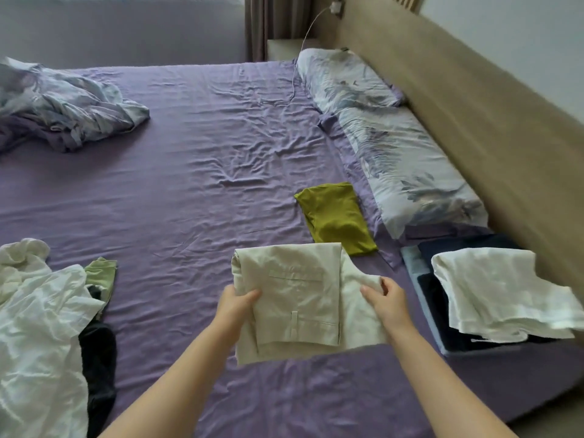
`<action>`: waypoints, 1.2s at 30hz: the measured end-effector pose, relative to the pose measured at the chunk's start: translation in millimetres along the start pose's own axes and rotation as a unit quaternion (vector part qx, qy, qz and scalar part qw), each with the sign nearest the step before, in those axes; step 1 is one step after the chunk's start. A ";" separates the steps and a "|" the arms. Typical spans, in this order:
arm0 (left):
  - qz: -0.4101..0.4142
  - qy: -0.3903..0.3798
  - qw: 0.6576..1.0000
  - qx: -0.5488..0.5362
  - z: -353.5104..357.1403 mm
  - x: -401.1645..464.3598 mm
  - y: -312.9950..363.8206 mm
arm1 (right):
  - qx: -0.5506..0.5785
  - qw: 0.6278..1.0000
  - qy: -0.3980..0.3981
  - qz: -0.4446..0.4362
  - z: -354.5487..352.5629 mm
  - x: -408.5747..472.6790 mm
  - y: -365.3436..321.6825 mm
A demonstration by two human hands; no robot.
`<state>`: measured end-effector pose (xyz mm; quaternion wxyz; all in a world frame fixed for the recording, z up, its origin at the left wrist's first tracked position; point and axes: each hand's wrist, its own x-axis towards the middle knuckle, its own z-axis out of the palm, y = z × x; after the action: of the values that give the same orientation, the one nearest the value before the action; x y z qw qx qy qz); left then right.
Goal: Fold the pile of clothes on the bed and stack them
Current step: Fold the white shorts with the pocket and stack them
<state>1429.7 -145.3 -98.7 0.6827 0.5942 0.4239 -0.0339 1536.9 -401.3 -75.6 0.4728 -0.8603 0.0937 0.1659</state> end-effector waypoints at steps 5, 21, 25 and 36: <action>0.025 -0.001 1.000 0.014 91.1 -27.6 30.9 | 0.027 0.999 0.025 -0.030 -86.8 31.9 0.6; 0.033 -0.060 0.993 0.093 406.7 -74.9 64.4 | -0.002 0.991 0.130 -0.044 -360.4 142.8 66.7; 0.023 -0.076 0.990 0.114 462.7 -66.4 53.8 | -0.008 0.988 0.149 -0.032 -391.1 169.3 93.3; -0.053 -0.088 0.970 0.219 496.6 -39.5 15.3 | -0.085 0.995 -0.018 0.041 -359.6 185.1 157.2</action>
<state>1680.3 -576.1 -94.8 0.5677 0.7007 0.3750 -0.2147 1729.3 -790.0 -88.7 0.3926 -0.8896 0.1066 0.2077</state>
